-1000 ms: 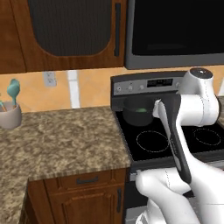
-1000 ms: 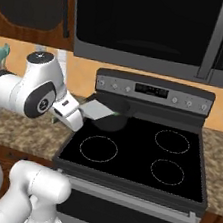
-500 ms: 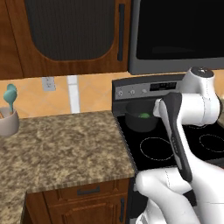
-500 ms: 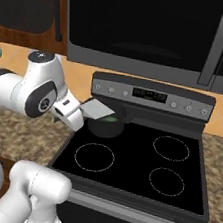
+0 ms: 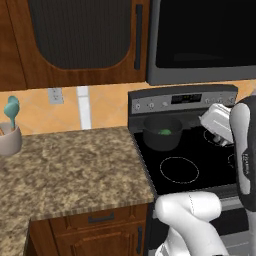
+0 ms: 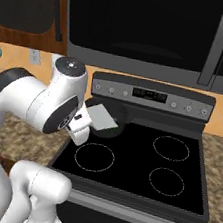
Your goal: Put the tomato and broccoli in the pot. Retrieve the spatula and lightly stir the vegetables in the pot.
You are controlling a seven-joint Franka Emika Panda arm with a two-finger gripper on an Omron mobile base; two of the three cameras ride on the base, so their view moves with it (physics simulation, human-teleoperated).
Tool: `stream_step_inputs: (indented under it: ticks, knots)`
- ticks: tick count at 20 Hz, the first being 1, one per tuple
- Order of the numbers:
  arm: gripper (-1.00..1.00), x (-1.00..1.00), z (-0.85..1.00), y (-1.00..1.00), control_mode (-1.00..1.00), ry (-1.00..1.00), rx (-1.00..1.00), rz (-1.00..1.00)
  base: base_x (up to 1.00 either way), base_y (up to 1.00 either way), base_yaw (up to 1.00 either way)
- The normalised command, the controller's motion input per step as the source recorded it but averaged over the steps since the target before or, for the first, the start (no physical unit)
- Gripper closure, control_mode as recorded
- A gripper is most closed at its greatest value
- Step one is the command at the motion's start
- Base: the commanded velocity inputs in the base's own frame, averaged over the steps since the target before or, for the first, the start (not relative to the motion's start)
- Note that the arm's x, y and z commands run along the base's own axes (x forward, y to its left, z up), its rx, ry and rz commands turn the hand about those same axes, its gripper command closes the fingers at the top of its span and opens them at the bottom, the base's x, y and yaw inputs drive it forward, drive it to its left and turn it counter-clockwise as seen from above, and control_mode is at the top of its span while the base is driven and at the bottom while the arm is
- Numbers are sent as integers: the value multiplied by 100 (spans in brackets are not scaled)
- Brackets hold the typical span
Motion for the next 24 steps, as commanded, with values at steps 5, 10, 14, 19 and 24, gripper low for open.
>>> stream_step_inputs:
  ticks: [5,10,14,19,24]
  knots:
    - [100,7,34,-33,-100,10,62,-23,0,0,0]
    - [100,0,30,-9,-100,8,69,-22,0,0,0]
    - [100,32,1,-11,-100,9,72,-19,0,0,0]
    - [100,35,-10,-16,-100,-4,65,-9,0,0,0]
    - [100,62,-3,-6,-100,-10,34,-18,0,0,0]
